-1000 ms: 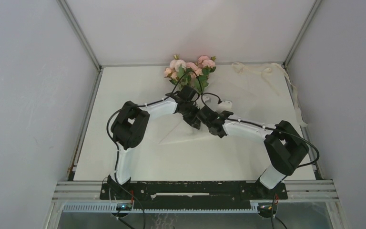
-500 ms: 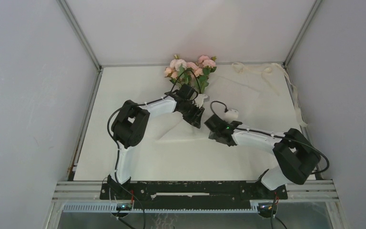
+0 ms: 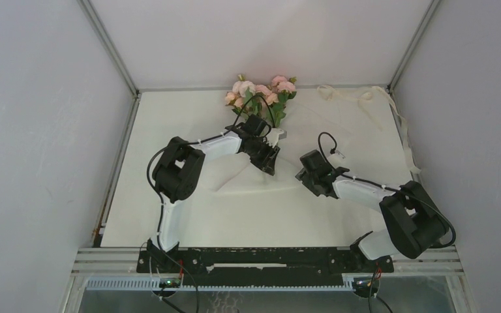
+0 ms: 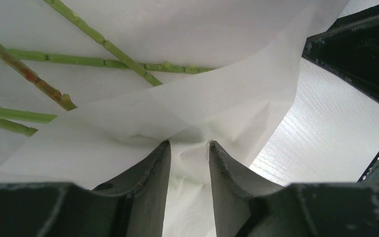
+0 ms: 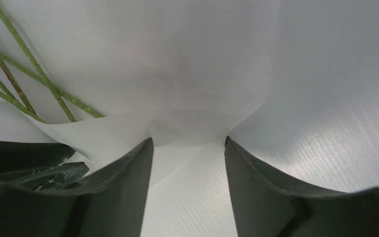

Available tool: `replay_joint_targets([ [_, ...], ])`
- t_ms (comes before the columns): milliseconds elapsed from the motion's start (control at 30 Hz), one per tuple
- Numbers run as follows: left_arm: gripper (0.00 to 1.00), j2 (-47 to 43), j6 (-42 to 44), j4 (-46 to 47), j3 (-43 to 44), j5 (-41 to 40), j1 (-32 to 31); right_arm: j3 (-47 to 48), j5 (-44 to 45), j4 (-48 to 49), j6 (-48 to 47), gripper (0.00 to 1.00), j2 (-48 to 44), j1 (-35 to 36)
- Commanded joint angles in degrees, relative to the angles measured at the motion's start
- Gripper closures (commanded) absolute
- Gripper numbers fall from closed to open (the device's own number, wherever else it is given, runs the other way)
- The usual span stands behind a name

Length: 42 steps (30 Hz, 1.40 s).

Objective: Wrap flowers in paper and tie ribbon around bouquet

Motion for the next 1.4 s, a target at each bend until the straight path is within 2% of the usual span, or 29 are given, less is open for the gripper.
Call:
replay_joint_targets([
  [0,0.59,3.0,1.3,-1.4,-0.8,-3.9,0.5,-1.0,1.4,-1.3,3.4,0.42,0.9,-1.6],
  [100,0.59,2.8,1.5,-1.6,-0.8,-4.3,0.5,-1.0,2.2,-2.9,3.9,0.54,1.6,-2.2],
  [333,0.58,2.8,1.7,-1.9,-0.1,-4.8,0.5,-1.0,5.0,-1.4,-2.4,0.99,1.5,-2.3],
  [467,0.58,1.9,0.6,-1.5,-0.2,-4.0,1.3,-0.8,7.3,-0.5,-6.8,1.00,-1.3,-1.4],
  [633,0.54,-1.6,-0.2,-1.5,0.1,-0.6,2.8,4.5,17.0,-6.4,-12.4,1.00,-2.8,4.5],
  [800,0.47,-4.1,1.1,-5.2,1.8,2.9,3.6,11.5,27.2,-12.5,-18.5,1.00,0.9,10.8],
  [967,0.41,-8.1,2.7,-8.4,-0.9,5.4,6.8,17.3,33.2,-19.0,-20.2,1.00,6.8,14.5],
  [1200,0.32,-14.2,8.3,-12.6,-5.2,6.1,10.5,19.7,35.7,-20.4,-23.9,1.00,8.9,16.7],
  [1367,0.30,-11.1,7.5,-11.5,-8.0,4.7,11.3,20.2,37.1,-18.9,-27.7,1.00,8.6,18.3],
])
